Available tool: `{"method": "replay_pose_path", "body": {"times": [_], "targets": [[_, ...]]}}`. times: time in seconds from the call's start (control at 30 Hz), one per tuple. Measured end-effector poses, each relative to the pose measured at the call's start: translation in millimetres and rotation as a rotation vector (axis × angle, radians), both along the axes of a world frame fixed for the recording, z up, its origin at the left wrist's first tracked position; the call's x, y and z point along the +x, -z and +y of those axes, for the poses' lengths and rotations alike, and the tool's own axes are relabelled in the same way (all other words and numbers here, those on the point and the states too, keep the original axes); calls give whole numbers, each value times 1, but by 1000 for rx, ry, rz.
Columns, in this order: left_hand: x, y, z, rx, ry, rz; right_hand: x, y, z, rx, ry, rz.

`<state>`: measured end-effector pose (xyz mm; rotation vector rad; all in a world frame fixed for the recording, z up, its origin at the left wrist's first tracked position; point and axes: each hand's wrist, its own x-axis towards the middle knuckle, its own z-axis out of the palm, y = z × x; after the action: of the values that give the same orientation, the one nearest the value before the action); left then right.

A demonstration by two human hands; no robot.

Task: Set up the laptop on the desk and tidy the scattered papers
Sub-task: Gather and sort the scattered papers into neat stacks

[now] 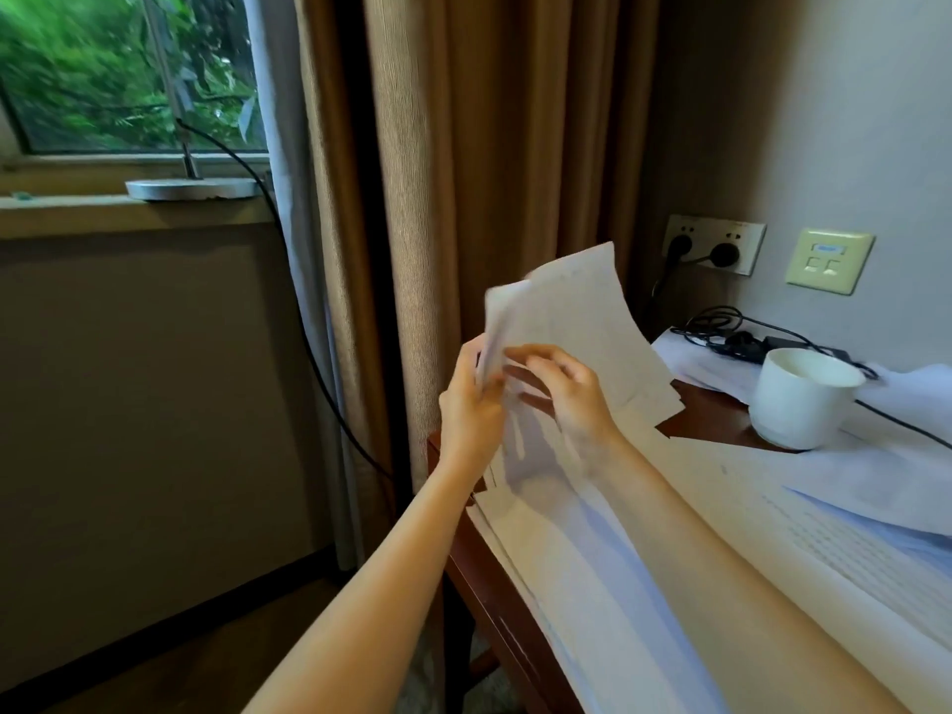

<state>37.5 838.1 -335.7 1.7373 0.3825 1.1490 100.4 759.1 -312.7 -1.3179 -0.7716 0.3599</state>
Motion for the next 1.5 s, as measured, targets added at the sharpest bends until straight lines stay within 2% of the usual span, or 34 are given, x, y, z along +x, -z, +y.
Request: {"method": "replay_pose_path", "body": {"times": [0.23, 0.37, 0.63, 0.83, 0.93, 1.03, 1.1, 1.2, 1.33, 1.5], "targets": [[-7, -42, -5, -6, -150, -215, 14, -15, -15, -137, 73, -178], [-9, -60, -7, 7, -166, -279, 32, -33, -37, -192, 172, -205], [-33, -69, -17, -118, 1, -288, 60, -48, -94, -230, 380, -3], [-63, -70, -18, -108, 211, -227, 63, -61, -156, -208, 567, 5], [-66, -70, -25, -94, 283, -176, 59, -65, -189, -201, 510, 35], [-64, -70, -31, -167, 264, -188, 48, -62, -219, -174, 318, 110], [-62, -67, -34, -172, 290, -134, 42, -56, -236, -114, 218, 137], [-60, -63, -44, -146, 401, -1, 33, -47, -252, -87, 244, 86], [-57, -61, -54, -177, 422, -6, 20, -40, -265, 52, 297, 69], [-47, -58, -64, -146, 409, 65, -2, -32, -280, 42, 286, 109]]}}
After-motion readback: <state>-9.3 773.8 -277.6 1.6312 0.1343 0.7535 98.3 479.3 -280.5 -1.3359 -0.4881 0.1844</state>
